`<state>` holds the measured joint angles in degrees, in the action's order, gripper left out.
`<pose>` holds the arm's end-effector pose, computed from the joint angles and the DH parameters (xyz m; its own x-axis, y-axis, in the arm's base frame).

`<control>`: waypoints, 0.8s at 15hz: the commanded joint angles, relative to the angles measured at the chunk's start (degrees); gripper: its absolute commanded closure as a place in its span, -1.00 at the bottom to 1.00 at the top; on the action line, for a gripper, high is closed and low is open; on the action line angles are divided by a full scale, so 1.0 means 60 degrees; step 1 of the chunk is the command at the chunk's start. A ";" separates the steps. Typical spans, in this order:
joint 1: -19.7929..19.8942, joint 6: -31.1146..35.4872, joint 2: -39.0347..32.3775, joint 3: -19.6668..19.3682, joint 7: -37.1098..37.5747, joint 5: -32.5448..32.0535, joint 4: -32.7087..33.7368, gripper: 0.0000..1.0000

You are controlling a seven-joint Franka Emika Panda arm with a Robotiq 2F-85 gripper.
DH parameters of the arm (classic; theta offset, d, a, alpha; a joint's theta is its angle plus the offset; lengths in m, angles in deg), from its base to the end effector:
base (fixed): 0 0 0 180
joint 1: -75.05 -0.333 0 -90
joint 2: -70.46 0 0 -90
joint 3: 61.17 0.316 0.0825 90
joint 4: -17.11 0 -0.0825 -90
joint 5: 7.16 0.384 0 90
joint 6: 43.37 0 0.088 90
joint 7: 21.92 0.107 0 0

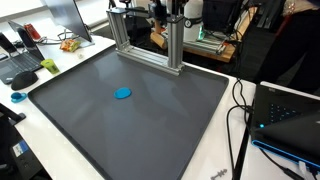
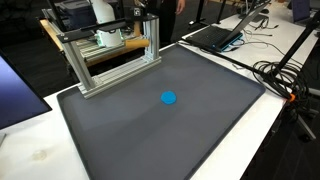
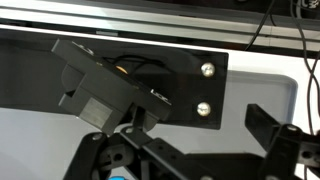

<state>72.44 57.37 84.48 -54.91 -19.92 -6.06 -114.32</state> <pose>0.4305 0.0700 0.4276 0.9526 0.0989 -0.2875 0.1090 -0.9938 0.0194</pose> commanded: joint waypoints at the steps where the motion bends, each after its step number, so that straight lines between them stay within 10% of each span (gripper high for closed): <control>1: -0.0150 -0.0688 0.0020 -0.0201 -0.0547 0.0177 0.0096 -1.00; 12: -0.0287 -0.0781 0.0372 -0.0244 -0.1722 0.0338 -0.0091 -1.00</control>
<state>72.09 51.79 84.87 -55.25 -27.60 -5.96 -114.33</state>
